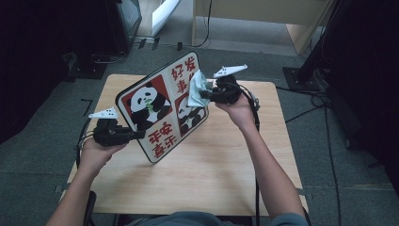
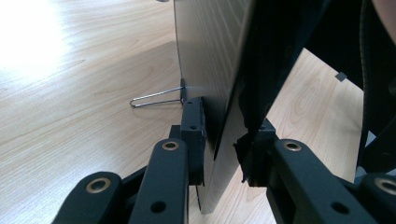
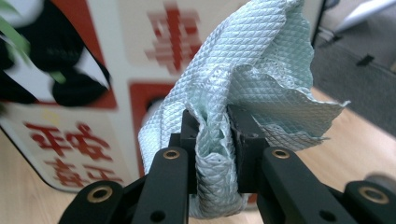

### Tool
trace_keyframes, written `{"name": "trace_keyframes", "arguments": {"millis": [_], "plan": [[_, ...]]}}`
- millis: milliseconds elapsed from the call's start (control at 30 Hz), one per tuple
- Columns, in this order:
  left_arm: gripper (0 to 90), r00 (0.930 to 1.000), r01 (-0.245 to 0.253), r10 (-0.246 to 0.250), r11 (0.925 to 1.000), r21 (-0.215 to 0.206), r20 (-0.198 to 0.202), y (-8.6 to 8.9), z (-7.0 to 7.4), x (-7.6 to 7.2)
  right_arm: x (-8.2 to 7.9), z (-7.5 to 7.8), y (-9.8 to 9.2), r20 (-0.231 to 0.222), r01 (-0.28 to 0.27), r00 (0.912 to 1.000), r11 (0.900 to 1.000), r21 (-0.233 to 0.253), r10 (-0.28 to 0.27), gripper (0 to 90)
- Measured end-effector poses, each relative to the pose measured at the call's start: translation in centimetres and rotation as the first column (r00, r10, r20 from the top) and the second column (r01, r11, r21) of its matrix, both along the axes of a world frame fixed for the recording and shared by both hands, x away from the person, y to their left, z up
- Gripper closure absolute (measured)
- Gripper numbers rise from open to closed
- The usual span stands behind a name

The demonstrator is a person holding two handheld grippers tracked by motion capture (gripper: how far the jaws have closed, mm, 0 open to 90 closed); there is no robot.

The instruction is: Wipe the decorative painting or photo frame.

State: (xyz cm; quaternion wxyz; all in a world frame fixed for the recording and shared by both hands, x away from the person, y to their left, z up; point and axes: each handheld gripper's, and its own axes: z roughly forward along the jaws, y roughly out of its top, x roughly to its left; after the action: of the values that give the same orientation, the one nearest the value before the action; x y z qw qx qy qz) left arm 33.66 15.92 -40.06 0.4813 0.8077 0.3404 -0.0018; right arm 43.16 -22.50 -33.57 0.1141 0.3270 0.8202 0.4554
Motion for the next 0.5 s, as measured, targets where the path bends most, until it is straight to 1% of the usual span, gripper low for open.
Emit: {"name": "trace_keyframes", "arguments": {"millis": [33,67,100,133,167,200,233,267,333,367,467,500], "plan": [[75.1,1.0,-0.002,0.002,1.0,-0.001,-0.001,0.0,0.0,0.0,0.0,0.0,0.0,0.0,0.0,1.0,1.0,0.0,0.0,78.1],[75.2,1.0,-0.003,0.003,1.0,-0.001,0.0,0.0,0.0,0.0,0.0,0.5,0.2,0.005,-0.005,1.0,1.0,0.003,0.005,78.1],[75.2,1.0,-0.003,0.003,1.0,-0.002,0.0,0.0,0.0,0.0,0.2,1.8,1.0,0.022,-0.019,0.9996,1.0,0.002,0.019,78.1],[75.3,1.0,-0.004,0.004,1.0,-0.003,0.0,0.0,0.0,0.0,0.2,2.3,1.3,0.026,-0.023,0.9994,1.0,0.004,0.023,78.0],[75.2,1.0,-0.004,0.004,1.0,-0.003,0.0,0.0,0.0,0.0,0.2,2.3,1.3,0.026,-0.023,0.9994,1.0,0.004,0.023,78.0],[75.3,1.0,-0.004,0.004,1.0,-0.003,0.001,0.0,0.0,0.0,0.1,3.6,2.1,0.051,-0.041,0.9979,0.999,0.011,0.041,78.0],[75.3,1.0,-0.004,0.004,1.0,-0.003,0.001,0.0,0.0,0.0,0.1,3.6,2.1,0.051,-0.041,0.9979,0.999,0.011,0.041,78.0],[75.3,1.0,-0.006,0.006,1.0,-0.005,0.001,0.0,0.0,0.0,0.0,4.0,2.4,0.057,-0.044,0.9974,0.999,0.014,0.043,78.1],[75.7,0.9999,-0.011,0.011,0.9999,0.002,0.011,0.0,0.0,-0.1,-0.2,5.4,3.7,0.092,-0.071,0.9933,0.997,0.015,0.069,78.0],[75.7,0.9998,-0.012,0.012,0.9999,0.003,0.014,-0.1,0.0,-0.2,-0.2,5.4,3.7,0.092,-0.071,0.9933,0.997,0.015,0.069,78.0],[75.9,0.9998,-0.011,0.011,0.9999,0.001,0.017,0.0,-0.1,-0.2,-0.1,5.9,5.0,0.107,-0.088,0.9906,0.996,0.02,0.086,78.0],[75.9,0.9998,-0.011,0.011,0.9999,0.001,0.017,0.0,-0.1,-0.2,-0.1,5.9,5.0,0.107,-0.088,0.9906,0.996,0.02,0.086,78.0]]}}
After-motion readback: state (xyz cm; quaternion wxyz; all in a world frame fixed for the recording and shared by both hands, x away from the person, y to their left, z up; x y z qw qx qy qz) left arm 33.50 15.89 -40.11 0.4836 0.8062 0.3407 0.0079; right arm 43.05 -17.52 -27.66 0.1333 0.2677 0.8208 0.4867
